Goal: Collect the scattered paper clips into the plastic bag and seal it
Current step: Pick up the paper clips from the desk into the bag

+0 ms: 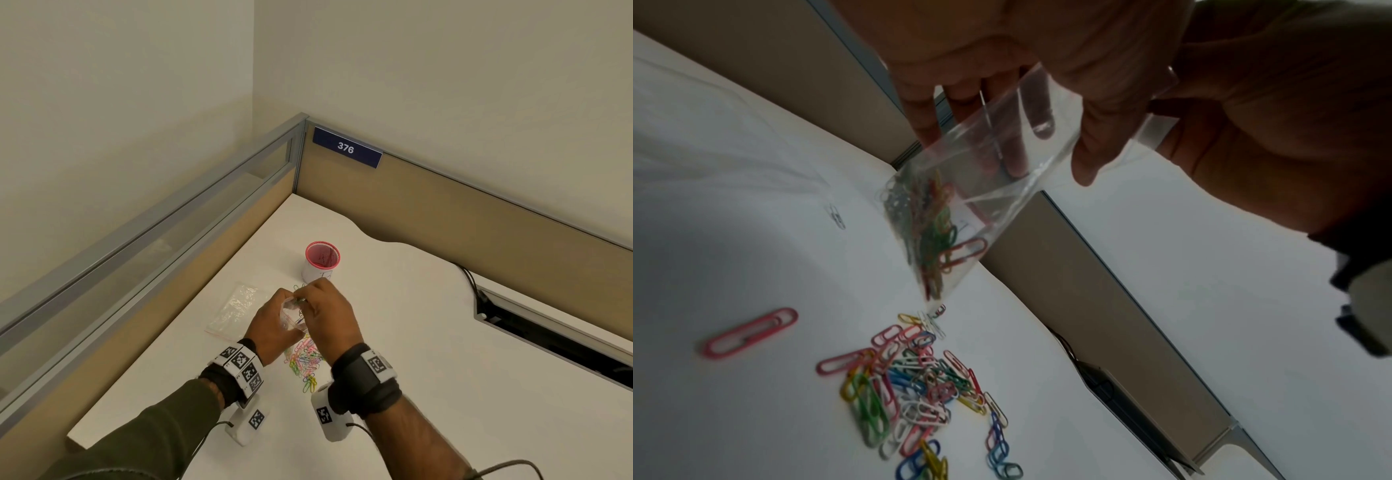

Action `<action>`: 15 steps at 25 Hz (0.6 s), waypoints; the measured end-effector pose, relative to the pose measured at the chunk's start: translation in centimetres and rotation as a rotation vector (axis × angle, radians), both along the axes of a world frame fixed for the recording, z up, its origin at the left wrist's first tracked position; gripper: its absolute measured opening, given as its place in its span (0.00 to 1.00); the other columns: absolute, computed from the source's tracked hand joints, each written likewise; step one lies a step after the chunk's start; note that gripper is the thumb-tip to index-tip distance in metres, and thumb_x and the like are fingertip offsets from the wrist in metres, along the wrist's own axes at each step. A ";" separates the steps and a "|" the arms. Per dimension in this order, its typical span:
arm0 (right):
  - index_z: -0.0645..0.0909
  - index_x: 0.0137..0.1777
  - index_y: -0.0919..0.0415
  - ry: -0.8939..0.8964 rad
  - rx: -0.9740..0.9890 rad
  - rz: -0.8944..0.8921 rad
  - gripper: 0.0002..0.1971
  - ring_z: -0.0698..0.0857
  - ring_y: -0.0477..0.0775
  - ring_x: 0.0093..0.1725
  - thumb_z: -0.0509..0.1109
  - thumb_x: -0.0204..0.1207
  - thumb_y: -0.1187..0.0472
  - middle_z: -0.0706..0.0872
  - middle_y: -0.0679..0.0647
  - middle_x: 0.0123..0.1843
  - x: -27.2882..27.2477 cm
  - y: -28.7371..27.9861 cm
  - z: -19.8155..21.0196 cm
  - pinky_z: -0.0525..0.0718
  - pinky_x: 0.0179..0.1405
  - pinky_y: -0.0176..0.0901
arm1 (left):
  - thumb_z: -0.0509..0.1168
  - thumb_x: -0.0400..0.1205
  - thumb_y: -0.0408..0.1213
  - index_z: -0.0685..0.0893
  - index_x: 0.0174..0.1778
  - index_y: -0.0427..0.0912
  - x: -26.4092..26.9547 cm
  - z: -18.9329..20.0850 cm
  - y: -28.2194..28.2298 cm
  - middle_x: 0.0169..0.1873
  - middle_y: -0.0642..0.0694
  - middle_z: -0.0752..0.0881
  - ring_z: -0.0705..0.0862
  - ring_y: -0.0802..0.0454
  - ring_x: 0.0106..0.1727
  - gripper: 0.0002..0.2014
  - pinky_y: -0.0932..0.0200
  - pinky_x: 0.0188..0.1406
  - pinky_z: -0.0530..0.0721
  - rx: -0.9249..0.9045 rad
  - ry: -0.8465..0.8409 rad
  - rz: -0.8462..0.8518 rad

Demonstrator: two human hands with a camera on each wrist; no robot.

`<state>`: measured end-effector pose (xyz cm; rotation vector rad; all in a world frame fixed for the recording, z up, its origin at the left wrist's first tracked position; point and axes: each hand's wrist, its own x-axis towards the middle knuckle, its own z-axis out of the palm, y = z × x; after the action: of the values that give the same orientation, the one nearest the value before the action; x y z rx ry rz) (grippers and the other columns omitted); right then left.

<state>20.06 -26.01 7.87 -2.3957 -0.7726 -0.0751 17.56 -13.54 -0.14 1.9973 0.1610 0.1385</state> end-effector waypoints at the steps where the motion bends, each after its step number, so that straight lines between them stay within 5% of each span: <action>1: 0.86 0.56 0.58 -0.011 -0.051 0.034 0.11 0.82 0.56 0.49 0.69 0.76 0.67 0.84 0.55 0.52 -0.3 0.0 -0.2 0.84 0.47 0.43 | 0.79 0.72 0.40 0.73 0.56 0.53 0.0 0.1 -0.1 0.47 0.56 0.84 0.85 0.57 0.51 0.23 0.70 0.46 0.81 0.012 0.002 0.008; 4: 0.84 0.59 0.58 -0.012 -0.150 0.083 0.13 0.81 0.58 0.52 0.69 0.76 0.69 0.84 0.57 0.55 -0.9 -0.3 -0.2 0.85 0.49 0.45 | 0.79 0.73 0.41 0.73 0.54 0.54 0.1 0.2 -0.2 0.43 0.62 0.82 0.84 0.62 0.45 0.22 0.74 0.40 0.79 0.009 0.014 0.020; 7: 0.85 0.52 0.60 -0.003 -0.128 0.061 0.11 0.82 0.56 0.53 0.67 0.74 0.73 0.85 0.56 0.54 -1.2 -1.0 0.1 0.84 0.51 0.42 | 0.79 0.73 0.40 0.74 0.57 0.52 0.0 0.2 0.0 0.51 0.53 0.84 0.85 0.53 0.57 0.23 0.58 0.55 0.86 -0.039 0.015 0.000; 10: 0.84 0.44 0.59 -0.010 -0.009 -0.079 0.13 0.81 0.50 0.48 0.63 0.72 0.75 0.85 0.52 0.48 -0.1 -2.7 -0.6 0.76 0.46 0.30 | 0.78 0.73 0.38 0.77 0.57 0.50 -0.3 0.0 0.3 0.56 0.53 0.84 0.83 0.52 0.64 0.21 0.49 0.62 0.87 -0.076 0.017 -0.020; 15: 0.85 0.53 0.58 0.264 -0.233 -0.379 0.13 0.83 0.57 0.57 0.62 0.75 0.71 0.84 0.56 0.57 3.2 -9.0 -7.8 0.78 0.56 0.40 | 0.79 0.73 0.36 0.79 0.56 0.50 -0.8 -0.4 1.6 0.56 0.55 0.85 0.83 0.55 0.65 0.20 0.49 0.61 0.87 -0.134 -0.004 0.011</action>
<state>23.27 -34.98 0.09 -2.6731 -0.2094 0.1851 16.79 -11.90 -0.54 1.8628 0.1744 0.1353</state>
